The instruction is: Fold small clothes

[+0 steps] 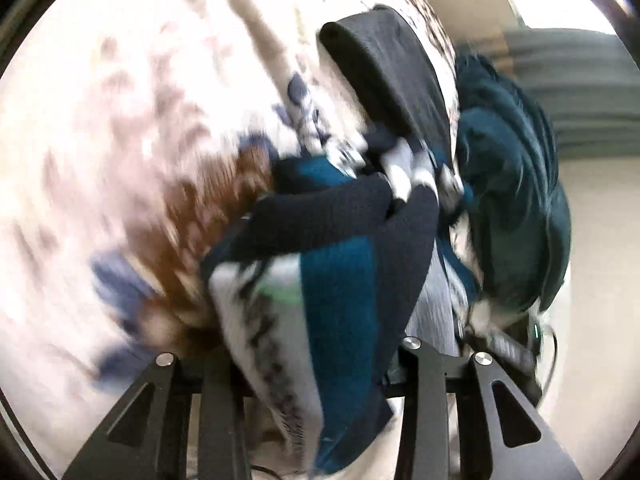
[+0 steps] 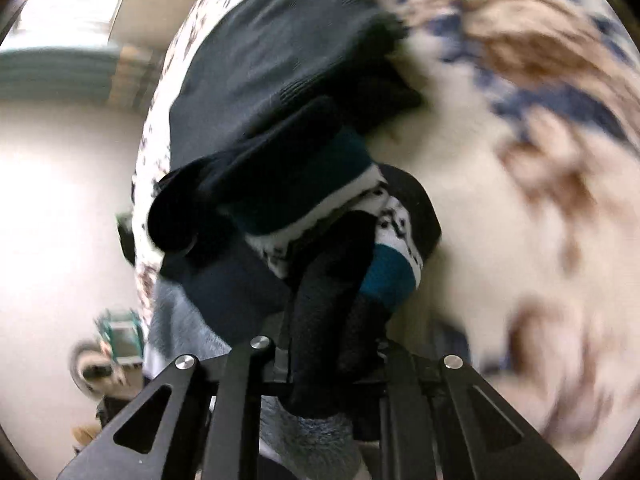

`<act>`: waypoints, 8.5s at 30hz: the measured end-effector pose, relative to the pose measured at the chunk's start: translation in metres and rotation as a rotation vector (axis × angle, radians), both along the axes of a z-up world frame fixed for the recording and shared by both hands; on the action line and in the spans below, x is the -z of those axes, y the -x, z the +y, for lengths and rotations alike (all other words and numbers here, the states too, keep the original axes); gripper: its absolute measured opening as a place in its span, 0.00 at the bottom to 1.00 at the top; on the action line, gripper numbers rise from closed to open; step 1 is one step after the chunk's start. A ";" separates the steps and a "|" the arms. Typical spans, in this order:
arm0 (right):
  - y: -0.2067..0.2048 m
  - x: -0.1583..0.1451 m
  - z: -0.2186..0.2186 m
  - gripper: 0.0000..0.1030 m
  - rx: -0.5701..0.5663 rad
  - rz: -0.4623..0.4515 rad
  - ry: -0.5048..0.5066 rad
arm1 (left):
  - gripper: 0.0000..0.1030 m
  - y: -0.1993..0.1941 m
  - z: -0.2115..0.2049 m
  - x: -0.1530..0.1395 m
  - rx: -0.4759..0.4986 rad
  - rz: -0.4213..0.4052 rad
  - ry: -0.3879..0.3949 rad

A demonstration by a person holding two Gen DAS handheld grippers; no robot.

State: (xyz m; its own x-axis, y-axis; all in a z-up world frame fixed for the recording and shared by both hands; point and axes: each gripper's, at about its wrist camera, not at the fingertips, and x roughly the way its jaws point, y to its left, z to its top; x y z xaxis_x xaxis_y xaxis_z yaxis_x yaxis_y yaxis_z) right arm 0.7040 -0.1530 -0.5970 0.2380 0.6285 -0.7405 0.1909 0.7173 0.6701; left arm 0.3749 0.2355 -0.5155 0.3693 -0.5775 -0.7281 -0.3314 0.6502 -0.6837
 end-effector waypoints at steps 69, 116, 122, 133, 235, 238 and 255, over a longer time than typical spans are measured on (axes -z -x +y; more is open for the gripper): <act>0.065 0.013 -0.023 0.24 -0.097 0.148 -0.186 | 0.42 -0.062 -0.028 0.009 0.279 0.043 -0.276; 0.041 -0.050 -0.060 0.04 0.113 -0.023 0.261 | 1.00 0.058 0.006 -0.038 -0.111 0.093 -0.828; 0.056 -0.104 -0.064 0.03 0.173 -0.206 0.350 | 1.00 0.007 -0.009 -0.043 -0.069 -0.003 -0.730; 0.017 -0.056 -0.054 0.03 0.180 -0.123 0.398 | 1.00 -0.101 -0.042 0.026 0.140 0.097 -0.755; 0.049 -0.082 -0.059 0.03 0.321 -0.211 0.364 | 0.89 -0.144 -0.048 0.028 0.210 -0.009 -0.746; 0.042 -0.070 -0.057 0.03 0.323 -0.184 0.385 | 0.89 -0.146 -0.041 0.026 0.204 0.012 -0.704; 0.183 -0.027 -0.082 0.62 0.379 0.211 0.001 | 0.98 -0.027 0.011 0.031 0.203 0.106 -0.599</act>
